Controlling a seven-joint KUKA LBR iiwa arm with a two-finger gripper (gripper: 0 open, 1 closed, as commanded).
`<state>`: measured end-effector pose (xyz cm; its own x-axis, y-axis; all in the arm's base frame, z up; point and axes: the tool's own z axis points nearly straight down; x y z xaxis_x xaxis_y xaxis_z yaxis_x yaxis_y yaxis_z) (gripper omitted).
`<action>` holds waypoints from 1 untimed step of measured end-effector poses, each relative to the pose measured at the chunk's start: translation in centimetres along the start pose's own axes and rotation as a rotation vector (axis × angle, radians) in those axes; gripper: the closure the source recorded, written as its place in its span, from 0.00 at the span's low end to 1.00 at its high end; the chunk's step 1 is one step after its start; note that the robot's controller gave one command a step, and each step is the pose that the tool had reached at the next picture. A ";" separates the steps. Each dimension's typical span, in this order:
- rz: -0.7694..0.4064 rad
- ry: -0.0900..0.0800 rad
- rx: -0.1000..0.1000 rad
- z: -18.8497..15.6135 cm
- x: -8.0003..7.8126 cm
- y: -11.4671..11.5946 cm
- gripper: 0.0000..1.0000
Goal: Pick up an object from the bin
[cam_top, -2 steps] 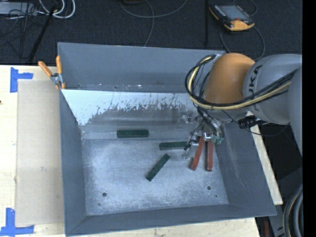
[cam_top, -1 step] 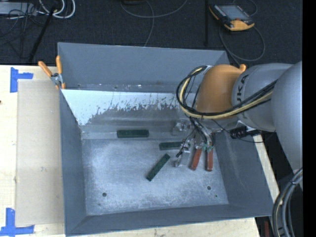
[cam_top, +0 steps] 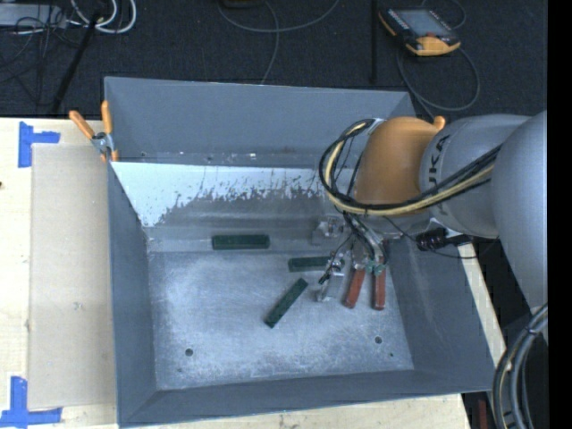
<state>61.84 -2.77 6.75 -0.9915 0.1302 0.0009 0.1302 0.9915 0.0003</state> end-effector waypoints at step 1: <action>-0.002 -0.002 0.001 -0.1 -0.1 0.0 1.00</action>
Offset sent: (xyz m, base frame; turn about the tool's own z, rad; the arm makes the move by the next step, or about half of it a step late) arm 0.0000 0.0000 0.0000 0.0000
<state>61.90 -2.76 6.85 -0.9917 0.1285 -0.0011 0.1285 0.9917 -0.0003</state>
